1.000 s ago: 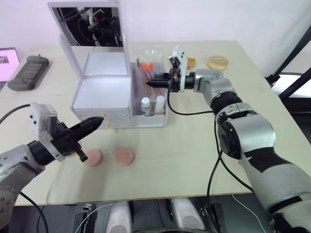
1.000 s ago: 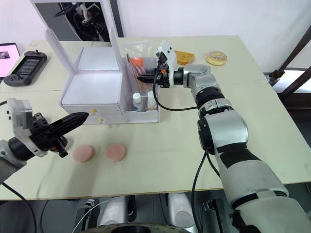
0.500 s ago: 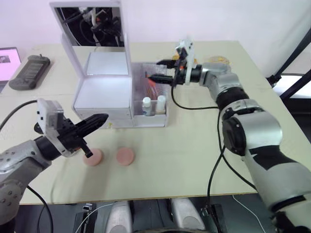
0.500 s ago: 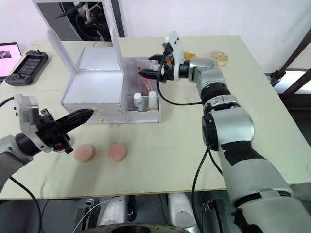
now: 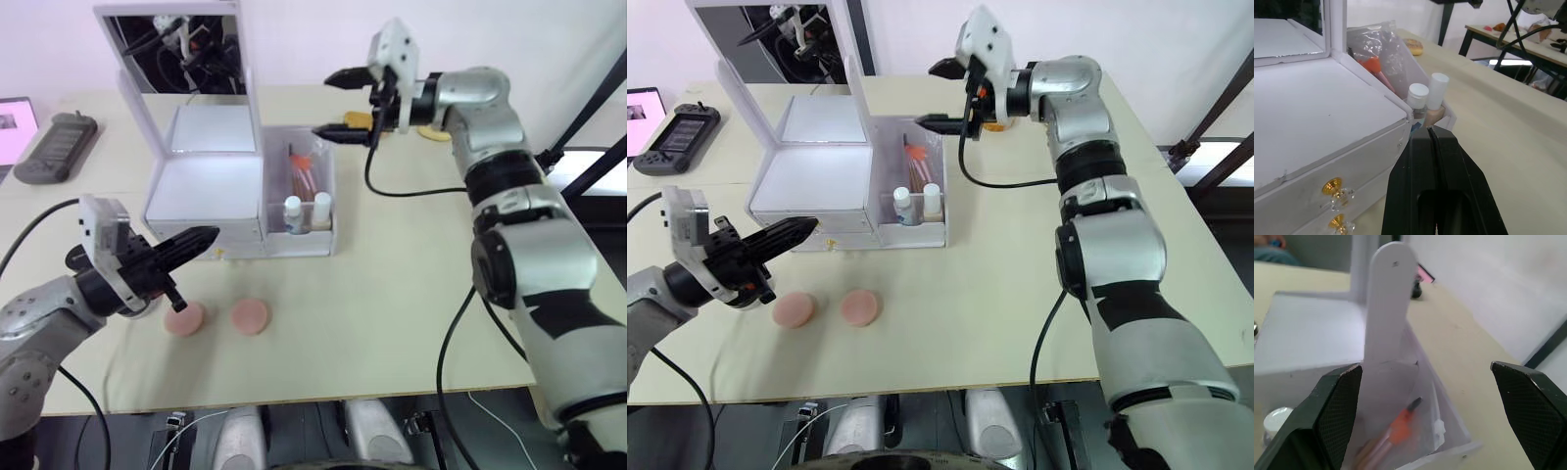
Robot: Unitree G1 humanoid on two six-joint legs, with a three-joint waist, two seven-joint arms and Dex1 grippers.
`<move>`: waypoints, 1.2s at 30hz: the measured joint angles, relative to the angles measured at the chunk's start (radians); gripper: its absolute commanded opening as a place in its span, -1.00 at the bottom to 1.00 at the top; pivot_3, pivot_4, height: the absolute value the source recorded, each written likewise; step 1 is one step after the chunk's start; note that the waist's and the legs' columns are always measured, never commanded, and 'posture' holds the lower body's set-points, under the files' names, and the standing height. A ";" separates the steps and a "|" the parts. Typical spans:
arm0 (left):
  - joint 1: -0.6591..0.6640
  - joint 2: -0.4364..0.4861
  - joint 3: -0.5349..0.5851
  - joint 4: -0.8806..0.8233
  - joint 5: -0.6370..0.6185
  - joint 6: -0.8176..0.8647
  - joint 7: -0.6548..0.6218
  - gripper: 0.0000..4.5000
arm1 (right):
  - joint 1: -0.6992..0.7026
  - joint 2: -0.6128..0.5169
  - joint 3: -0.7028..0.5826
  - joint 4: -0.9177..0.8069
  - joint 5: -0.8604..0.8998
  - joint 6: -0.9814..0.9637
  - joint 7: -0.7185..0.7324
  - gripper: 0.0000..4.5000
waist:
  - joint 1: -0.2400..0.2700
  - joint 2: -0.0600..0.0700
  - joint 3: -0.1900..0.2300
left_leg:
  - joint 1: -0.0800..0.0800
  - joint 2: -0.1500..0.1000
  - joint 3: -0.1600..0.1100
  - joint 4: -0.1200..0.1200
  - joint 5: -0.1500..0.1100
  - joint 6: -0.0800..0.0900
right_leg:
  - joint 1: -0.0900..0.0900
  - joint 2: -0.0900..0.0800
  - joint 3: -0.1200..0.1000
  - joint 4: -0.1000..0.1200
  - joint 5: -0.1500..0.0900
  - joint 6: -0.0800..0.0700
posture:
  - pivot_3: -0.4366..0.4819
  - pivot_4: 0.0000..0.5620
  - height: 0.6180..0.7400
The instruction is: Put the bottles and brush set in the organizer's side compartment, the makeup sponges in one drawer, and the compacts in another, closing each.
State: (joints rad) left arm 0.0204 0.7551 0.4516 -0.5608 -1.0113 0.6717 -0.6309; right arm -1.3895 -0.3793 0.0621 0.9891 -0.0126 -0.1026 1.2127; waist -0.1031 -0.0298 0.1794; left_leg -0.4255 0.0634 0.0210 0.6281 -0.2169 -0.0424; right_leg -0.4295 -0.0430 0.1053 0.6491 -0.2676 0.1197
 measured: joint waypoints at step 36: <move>0.019 -0.013 0.054 -0.014 0.021 -0.063 -0.002 -1.00 | -0.134 0.251 0.399 0.280 -0.438 0.219 -0.478 -0.99 | -0.001 -0.001 -0.001 | 0.000 0.000 0.000 0.001 0.000 0.000 | 0.000 0.000 0.000 0.001 -0.001 -0.001 | -0.05 -0.47 1.00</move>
State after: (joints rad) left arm 0.0396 0.7424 0.5058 -0.5744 -0.9906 0.6091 -0.6329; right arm -1.5236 -0.1281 0.4615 1.2690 -0.4503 0.1169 0.7347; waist -0.1038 -0.0308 0.1788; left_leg -0.4252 0.0633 0.0207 0.6288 -0.2167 -0.0427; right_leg -0.4297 -0.0433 0.1052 0.6503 -0.2681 0.1183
